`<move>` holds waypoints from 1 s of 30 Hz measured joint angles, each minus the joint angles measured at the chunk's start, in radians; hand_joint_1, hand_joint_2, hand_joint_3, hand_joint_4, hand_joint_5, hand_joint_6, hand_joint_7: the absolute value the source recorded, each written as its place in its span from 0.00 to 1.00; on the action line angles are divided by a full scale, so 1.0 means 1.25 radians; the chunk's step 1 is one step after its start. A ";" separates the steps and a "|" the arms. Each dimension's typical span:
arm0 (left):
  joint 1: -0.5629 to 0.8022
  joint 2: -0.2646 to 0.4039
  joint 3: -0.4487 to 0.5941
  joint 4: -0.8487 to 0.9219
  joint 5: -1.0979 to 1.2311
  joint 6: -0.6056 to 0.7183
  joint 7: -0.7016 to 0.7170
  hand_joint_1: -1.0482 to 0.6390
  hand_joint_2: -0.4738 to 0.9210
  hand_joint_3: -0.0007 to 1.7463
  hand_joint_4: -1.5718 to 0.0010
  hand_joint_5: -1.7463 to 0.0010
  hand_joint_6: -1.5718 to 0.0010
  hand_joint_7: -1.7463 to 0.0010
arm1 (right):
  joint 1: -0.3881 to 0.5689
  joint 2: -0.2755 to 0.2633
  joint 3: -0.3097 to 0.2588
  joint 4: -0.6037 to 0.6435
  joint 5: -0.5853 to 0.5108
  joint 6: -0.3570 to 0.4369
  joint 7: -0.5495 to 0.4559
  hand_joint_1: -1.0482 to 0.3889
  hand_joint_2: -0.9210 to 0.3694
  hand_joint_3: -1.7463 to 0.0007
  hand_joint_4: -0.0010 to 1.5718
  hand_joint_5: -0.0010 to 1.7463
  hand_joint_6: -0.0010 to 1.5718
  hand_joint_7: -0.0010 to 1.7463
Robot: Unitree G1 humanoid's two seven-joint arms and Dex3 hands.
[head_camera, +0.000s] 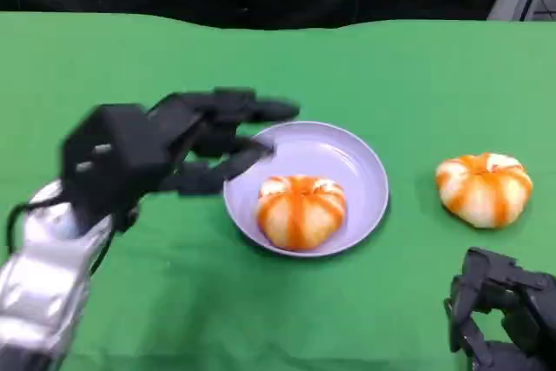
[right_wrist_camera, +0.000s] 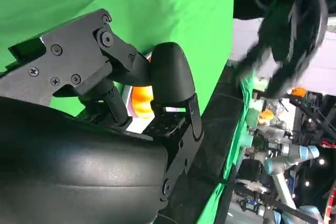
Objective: Grasp the bread from the table and place it into the plate.
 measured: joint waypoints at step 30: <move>0.529 -0.049 0.196 -0.124 -0.298 -0.003 -0.139 0.65 0.82 0.69 0.45 0.00 0.57 0.00 | 0.011 -0.034 -0.025 -0.016 0.028 0.009 0.031 0.63 0.19 0.40 0.52 1.00 0.44 0.95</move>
